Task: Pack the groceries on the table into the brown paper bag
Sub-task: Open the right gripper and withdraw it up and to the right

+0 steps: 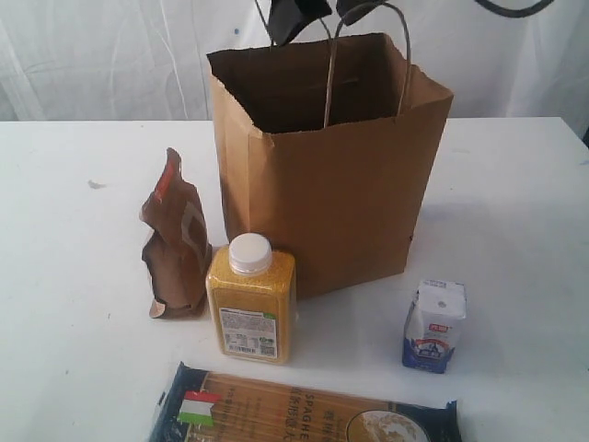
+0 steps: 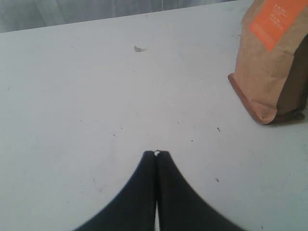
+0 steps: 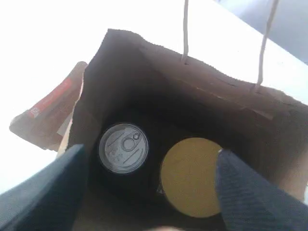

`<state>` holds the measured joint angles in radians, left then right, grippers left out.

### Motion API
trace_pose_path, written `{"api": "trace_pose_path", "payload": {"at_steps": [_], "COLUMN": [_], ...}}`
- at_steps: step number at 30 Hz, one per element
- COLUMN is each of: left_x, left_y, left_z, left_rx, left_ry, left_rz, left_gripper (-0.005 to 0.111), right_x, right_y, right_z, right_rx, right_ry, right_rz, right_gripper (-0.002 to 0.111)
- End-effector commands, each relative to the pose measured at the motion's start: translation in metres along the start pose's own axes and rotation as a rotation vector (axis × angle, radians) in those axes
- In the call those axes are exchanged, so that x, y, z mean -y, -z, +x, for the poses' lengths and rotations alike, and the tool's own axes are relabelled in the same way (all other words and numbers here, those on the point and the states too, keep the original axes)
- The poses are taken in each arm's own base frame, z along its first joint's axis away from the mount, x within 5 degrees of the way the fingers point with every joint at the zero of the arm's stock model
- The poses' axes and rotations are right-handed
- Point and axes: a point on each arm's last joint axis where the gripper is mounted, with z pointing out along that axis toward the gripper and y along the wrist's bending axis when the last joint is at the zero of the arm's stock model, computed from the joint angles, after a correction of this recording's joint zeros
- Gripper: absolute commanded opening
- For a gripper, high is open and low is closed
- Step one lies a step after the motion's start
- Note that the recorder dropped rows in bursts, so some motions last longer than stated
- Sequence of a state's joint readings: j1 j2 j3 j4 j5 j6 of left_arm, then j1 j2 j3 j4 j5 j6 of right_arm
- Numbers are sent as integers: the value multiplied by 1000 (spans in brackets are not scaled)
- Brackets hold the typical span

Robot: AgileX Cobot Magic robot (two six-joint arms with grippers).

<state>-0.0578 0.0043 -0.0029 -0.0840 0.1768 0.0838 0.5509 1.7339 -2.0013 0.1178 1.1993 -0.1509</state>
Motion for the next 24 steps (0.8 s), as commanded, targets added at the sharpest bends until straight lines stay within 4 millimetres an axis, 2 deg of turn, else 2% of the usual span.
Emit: {"api": "trace_pose_path", "payload": {"at_steps": [1, 7, 13, 19, 24], "left_x": [0, 0, 0, 0, 0], "left_y": [0, 0, 0, 0, 0], "left_z": [0, 0, 0, 0, 0], "left_rx": [7, 7, 7, 7, 7], "left_ry": [1, 1, 1, 1, 1], "left_rz": [6, 6, 6, 6, 6], "left_gripper": [0, 0, 0, 0, 0], "right_x": [-2, -4, -6, -12, -20], "right_y": [23, 42, 59, 92, 119], "right_z": [2, 11, 31, 70, 114], "right_rx": [21, 51, 67, 91, 135], "right_ry": [-9, -14, -48, -47, -90], "right_rz": [15, 29, 49, 73, 72], "right_gripper": [62, 55, 37, 18, 2]}}
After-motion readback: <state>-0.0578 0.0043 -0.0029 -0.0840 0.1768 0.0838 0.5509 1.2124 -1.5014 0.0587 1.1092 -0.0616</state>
